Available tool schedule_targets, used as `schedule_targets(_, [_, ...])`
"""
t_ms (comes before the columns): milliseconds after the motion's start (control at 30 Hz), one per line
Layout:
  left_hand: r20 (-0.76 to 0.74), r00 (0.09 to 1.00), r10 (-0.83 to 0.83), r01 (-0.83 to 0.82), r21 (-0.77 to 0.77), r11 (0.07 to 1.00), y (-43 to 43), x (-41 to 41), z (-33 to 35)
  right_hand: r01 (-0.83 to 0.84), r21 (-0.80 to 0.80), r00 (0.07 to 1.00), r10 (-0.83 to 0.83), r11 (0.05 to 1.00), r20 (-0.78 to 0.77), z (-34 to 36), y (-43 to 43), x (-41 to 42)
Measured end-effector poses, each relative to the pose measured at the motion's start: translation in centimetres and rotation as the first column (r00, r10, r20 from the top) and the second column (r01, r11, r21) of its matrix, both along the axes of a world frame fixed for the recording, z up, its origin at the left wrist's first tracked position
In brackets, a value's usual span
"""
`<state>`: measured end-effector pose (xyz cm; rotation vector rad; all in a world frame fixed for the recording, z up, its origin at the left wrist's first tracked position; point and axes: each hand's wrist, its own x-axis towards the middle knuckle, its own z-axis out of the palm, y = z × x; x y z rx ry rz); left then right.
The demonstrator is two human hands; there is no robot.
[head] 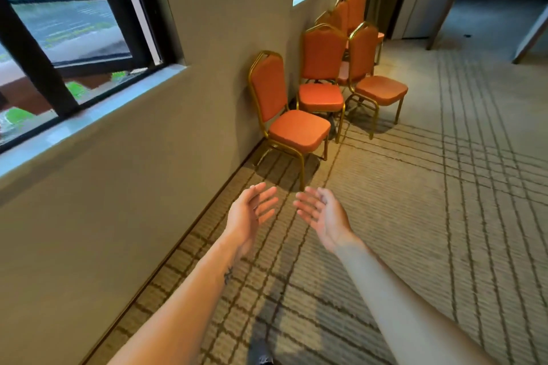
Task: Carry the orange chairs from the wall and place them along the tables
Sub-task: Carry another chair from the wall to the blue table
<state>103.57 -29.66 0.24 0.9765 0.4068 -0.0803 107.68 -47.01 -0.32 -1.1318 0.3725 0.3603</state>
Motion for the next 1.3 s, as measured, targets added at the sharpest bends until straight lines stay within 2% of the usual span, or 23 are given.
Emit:
schedule_targets(233, [-0.007,1.0,-0.017,0.017,-0.029,0.999,4.9,13.6,2.2,-0.005,-0.023,1.0,0.005,1.0,0.025,2.7,5.2,13.7])
schedule_targets(500, [-0.034,0.999,0.022,-0.023,-0.028,0.999,8.5,31.5,0.6,-0.032,0.002,0.999,0.032,0.999,0.032,0.7,9.0,31.5])
schedule_targets(867, [-0.029,0.999,0.013,-0.011,0.049,0.999,11.0,55.6,1.6,-0.092,0.03,0.995,0.09,0.995,0.04,1.2,12.6,57.0])
schedule_targets(1300, [-0.05,0.999,-0.004,0.005,0.01,1.0,21.4,81.5,-2.2,-0.089,-0.024,0.996,0.09,0.996,0.003,-0.9,22.6,81.1])
